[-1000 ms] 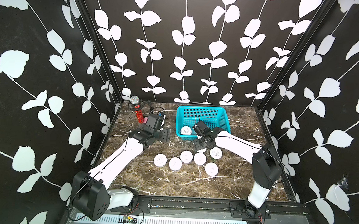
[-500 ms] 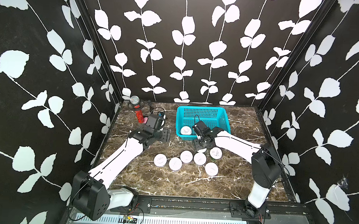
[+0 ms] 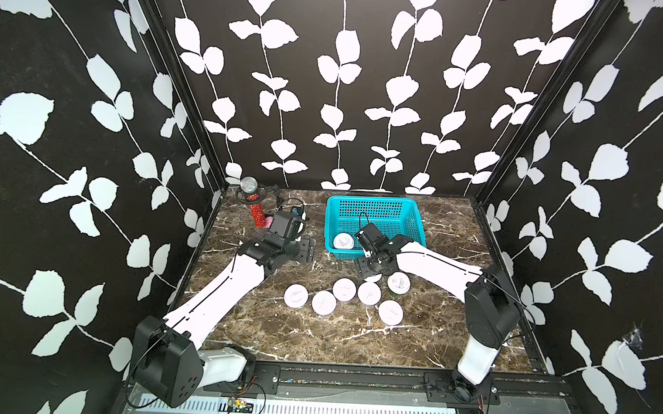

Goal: Put the yogurt in the basket
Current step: Pick up the yogurt from the center of the board.

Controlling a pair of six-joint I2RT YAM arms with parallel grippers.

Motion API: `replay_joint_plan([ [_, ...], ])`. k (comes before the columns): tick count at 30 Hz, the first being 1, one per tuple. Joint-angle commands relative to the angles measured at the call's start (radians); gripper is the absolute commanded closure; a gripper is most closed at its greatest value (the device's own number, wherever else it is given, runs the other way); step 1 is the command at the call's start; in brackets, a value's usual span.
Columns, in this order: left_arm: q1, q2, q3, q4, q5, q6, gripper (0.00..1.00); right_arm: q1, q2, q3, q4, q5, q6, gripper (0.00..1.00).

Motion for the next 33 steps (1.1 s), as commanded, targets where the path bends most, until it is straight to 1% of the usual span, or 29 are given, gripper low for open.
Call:
replay_joint_plan([
  [1,0.008,-0.019,-0.008,-0.002,-0.002,0.009,0.19,0.006,-0.036,-0.009,-0.035,0.023,0.01,0.26],
  [8,0.008,-0.022,-0.005,-0.003,0.0,0.007,0.18,0.007,-0.058,-0.024,-0.04,0.02,0.014,0.29],
  [18,0.007,-0.022,-0.005,-0.005,0.004,0.006,0.18,0.005,-0.044,-0.03,-0.046,0.019,0.014,0.26],
  [27,0.007,-0.023,-0.005,-0.008,0.002,0.006,0.18,0.005,-0.023,-0.026,-0.043,0.003,0.014,0.3],
  [33,0.008,-0.022,-0.003,-0.006,0.003,0.007,0.18,0.005,-0.015,-0.028,-0.053,0.015,0.018,0.27],
])
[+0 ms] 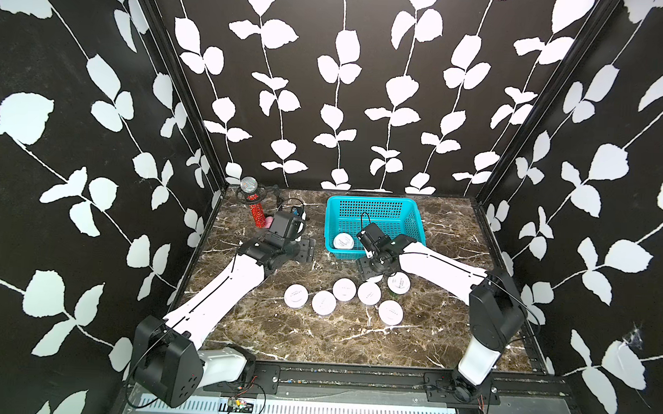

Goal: Put the yogurt in the basket
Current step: Pick up the yogurt from the center of the board.

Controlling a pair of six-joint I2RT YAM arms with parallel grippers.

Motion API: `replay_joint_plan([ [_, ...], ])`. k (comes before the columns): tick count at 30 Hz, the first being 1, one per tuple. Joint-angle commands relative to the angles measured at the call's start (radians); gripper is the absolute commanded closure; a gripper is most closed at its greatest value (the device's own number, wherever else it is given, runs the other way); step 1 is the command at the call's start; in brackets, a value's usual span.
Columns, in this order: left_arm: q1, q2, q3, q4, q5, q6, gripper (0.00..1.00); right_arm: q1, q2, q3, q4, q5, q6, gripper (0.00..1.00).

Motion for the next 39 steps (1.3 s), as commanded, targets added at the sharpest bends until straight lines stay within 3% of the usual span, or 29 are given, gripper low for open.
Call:
replay_joint_plan([
  [1,0.006,-0.022,-0.003,-0.006,0.003,0.007,0.19,0.006,0.013,-0.021,-0.026,0.018,0.011,0.26],
  [11,0.008,-0.02,-0.003,-0.004,0.005,0.008,0.19,0.005,0.028,-0.028,-0.03,0.005,0.011,0.3],
  [21,0.008,-0.021,-0.004,-0.007,0.004,0.006,0.19,0.005,0.012,-0.027,-0.019,-0.003,0.016,0.4],
  [39,0.007,-0.02,-0.004,-0.004,0.003,0.006,0.19,-0.005,-0.094,-0.028,-0.033,0.013,0.003,0.42],
])
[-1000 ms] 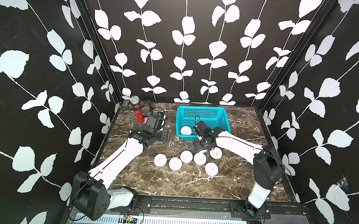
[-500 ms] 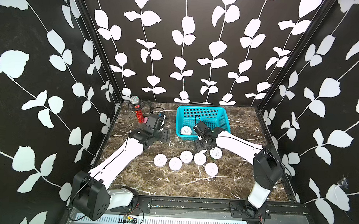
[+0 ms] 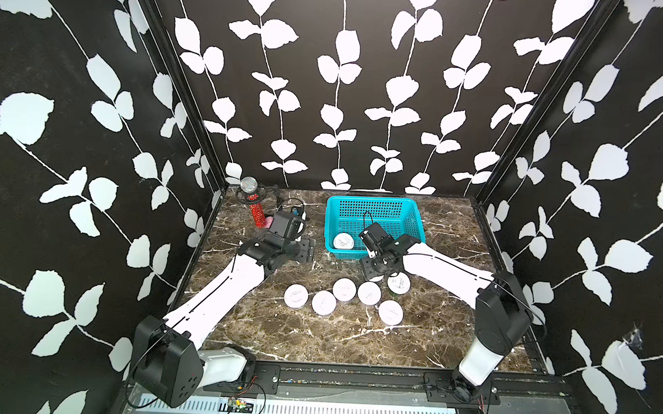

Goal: Put the yogurt in the basket
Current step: Pick up the yogurt from the center of the board.

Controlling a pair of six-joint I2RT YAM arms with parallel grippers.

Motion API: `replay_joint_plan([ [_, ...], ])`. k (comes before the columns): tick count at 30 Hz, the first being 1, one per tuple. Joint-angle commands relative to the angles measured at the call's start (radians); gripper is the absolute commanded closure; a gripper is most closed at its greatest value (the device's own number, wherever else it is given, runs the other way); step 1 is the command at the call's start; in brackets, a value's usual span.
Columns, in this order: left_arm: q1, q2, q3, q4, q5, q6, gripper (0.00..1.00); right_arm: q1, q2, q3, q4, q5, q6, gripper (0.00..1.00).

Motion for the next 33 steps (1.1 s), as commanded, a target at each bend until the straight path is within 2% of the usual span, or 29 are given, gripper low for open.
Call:
replay_joint_plan([
  [1,0.008,-0.019,-0.005,-0.004,0.003,0.006,0.19,-0.005,-0.051,-0.018,-0.013,0.013,-0.003,0.42],
  [15,0.007,-0.017,-0.003,-0.001,0.006,0.005,0.18,-0.012,-0.112,-0.019,-0.025,-0.036,-0.029,0.42],
  [33,0.007,-0.015,0.0,-0.002,0.006,0.004,0.19,-0.032,-0.175,0.037,0.061,-0.249,-0.06,0.42],
])
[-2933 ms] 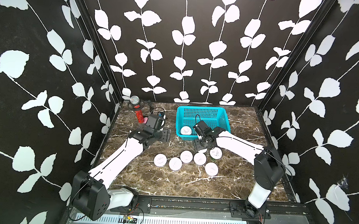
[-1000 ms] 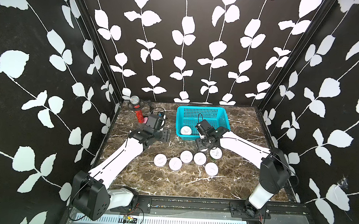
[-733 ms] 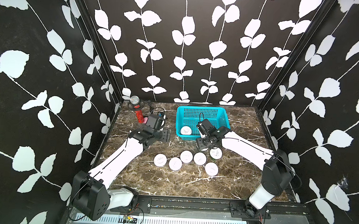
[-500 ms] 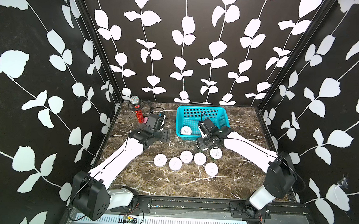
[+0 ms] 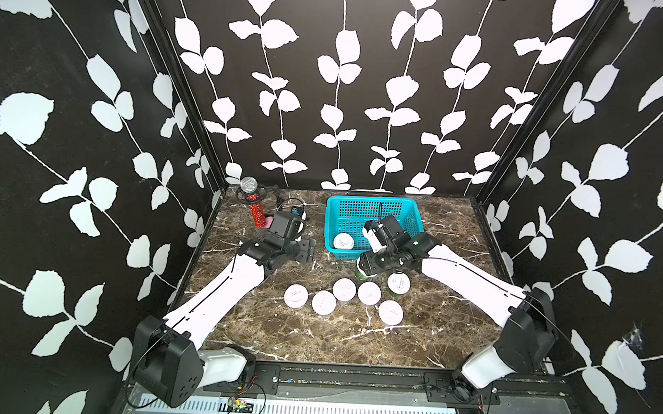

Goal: Put the yogurt in the basket
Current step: Pick up the yogurt from the center of the board, then place the yogurt in the basket.

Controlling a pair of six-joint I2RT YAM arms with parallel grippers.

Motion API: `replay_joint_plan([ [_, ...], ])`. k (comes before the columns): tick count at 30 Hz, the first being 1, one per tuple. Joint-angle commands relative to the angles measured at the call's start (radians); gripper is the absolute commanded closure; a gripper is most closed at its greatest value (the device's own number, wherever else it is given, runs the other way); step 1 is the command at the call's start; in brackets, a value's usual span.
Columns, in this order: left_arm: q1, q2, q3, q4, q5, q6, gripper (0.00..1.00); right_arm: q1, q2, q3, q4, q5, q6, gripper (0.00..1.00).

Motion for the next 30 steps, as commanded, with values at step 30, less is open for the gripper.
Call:
replay_joint_plan([
  [30,0.008,-0.023,0.022,-0.018,-0.007,0.013,0.18,-0.152,0.231,0.421,-0.041,0.052,-0.061,0.43],
])
